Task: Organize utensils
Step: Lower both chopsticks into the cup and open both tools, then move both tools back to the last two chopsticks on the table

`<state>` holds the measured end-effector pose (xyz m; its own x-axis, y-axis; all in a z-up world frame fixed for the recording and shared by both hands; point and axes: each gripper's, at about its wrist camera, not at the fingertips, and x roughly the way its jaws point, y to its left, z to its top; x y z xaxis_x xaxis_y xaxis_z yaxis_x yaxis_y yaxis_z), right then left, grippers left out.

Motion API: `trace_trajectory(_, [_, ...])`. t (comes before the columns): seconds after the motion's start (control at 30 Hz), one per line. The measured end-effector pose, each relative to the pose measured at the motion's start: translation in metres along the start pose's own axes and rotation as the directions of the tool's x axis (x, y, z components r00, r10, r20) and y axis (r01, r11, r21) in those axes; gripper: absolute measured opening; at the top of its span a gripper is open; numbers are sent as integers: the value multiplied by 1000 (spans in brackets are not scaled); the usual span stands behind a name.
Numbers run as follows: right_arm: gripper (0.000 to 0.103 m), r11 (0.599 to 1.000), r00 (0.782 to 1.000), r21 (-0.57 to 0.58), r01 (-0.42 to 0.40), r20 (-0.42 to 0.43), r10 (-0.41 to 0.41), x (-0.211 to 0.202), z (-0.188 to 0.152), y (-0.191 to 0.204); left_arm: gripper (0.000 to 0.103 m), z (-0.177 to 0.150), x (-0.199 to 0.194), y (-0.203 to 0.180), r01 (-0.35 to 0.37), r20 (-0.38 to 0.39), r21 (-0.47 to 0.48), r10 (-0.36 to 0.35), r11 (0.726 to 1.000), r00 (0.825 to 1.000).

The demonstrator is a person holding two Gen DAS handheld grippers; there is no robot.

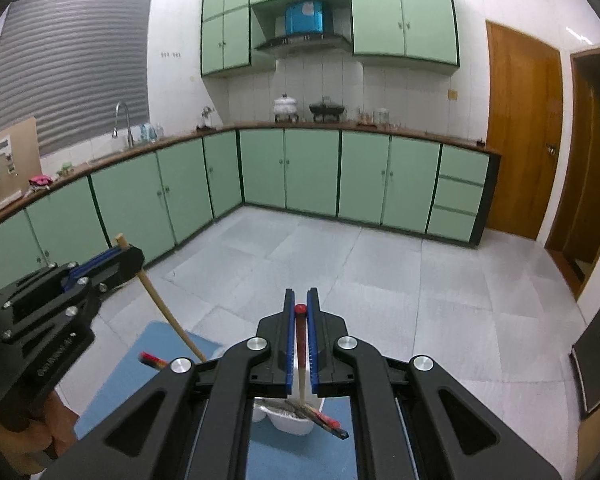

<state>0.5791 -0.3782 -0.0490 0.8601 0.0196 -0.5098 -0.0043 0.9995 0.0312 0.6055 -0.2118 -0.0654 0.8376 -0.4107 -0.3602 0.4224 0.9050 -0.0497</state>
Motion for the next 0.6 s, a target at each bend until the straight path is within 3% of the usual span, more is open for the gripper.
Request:
trace_trajectory(0.1, [6,1000,999,7,-16,-28,17,10,-14,-4,6,-24,11,5,-5,-45,-6,4,1000,999])
trace_trajectory(0.23, [12,1000,1000,7,-23,-21,23,0,-20,-7,8,-30,3,17,-16,-63,-8,15,1000,998])
trace_trajectory(0.37, [15,1000,999,14,-26,21,26,-32,-15,-10,34,-19,-32,21,-20,-36,10,20,1000,999])
trace_trajectory(0.5, [18,1000,995,7,-30,92,29,-89,-22,-8,44,-10,-85,19,-37,12,60,36,998,999])
trace_trajectory(0.6, [26,999,990,6,-41,138,40,-138,-59,3,54,-24,-131,21,-36,19,58,34,998,999])
